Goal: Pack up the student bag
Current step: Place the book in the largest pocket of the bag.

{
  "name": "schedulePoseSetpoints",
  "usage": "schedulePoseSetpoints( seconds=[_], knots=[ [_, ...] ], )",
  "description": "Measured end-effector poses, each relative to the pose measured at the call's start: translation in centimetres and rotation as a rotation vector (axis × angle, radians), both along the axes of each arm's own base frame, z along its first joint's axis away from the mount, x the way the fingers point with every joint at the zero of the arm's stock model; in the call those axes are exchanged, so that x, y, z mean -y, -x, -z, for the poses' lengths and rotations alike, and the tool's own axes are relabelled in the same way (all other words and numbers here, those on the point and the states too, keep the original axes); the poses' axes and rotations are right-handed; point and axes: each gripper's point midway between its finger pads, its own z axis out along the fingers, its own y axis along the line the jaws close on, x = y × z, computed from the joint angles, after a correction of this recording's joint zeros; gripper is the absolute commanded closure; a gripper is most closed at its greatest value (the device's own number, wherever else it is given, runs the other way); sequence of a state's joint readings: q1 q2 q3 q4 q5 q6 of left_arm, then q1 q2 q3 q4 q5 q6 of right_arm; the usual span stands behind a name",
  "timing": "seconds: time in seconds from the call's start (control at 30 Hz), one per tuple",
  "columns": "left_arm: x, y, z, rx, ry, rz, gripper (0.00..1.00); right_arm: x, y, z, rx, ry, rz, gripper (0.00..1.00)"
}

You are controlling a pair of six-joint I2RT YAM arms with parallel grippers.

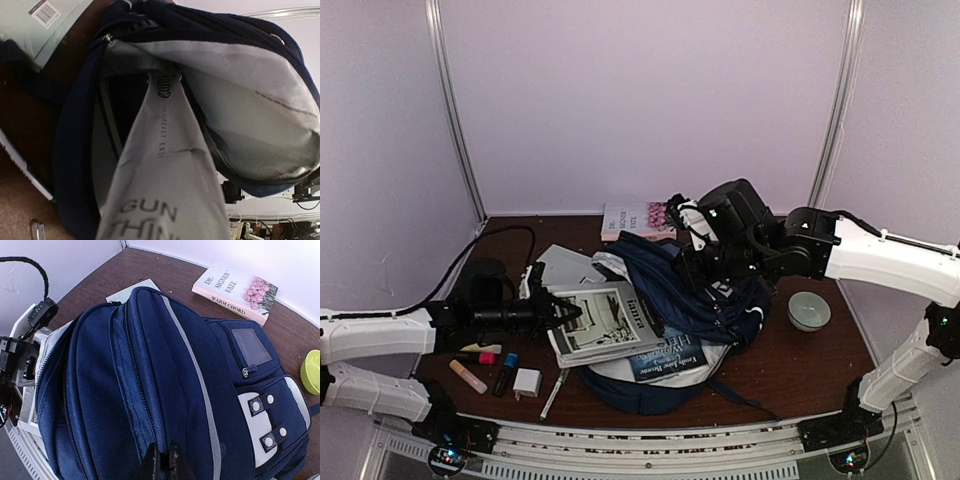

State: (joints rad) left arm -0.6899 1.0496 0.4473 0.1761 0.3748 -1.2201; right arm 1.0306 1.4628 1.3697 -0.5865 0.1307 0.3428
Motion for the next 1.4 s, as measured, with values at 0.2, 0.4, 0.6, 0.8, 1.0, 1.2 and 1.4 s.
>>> schedulePoseSetpoints(
  seconds=[0.2, 0.4, 0.6, 0.8, 1.0, 1.2, 1.4],
  knots=[
    [3.5, -3.9, 0.2, -0.013, 0.008, -0.065, 0.88, -0.1, 0.0, 0.0, 0.0, -0.008, 0.001, 1.0],
    [7.3, -6.6, 0.1, -0.002, -0.018, -0.053, 0.26, -0.2, 0.0, 0.2, 0.001, -0.012, -0.001, 1.0],
    [7.8, -6.0, 0.0, 0.028, -0.145, -0.019, 0.13, -0.2, 0.1, 0.4, 0.003, -0.014, -0.001, 1.0],
    [5.2, -3.2, -0.6, 0.097, -0.387, -0.027, 0.13, -0.3, 0.2, 0.6, 0.001, -0.012, -0.004, 1.0],
    [-0.9, -1.2, -4.6, 0.212, -0.54, -0.132, 0.09, -0.3, 0.2, 0.6, 0.0, -0.014, -0.006, 1.0],
    [-6.7, -0.5, -5.3, 0.256, -0.677, -0.249, 0.02, -0.5, 0.4, 1.0, -0.011, -0.016, -0.018, 1.0],
    [-10.4, -0.8, -3.7, 0.229, -0.802, -0.311, 0.06, -1.3, 1.2, 2.2, -0.033, 0.012, -0.06, 1.0]
  ],
)
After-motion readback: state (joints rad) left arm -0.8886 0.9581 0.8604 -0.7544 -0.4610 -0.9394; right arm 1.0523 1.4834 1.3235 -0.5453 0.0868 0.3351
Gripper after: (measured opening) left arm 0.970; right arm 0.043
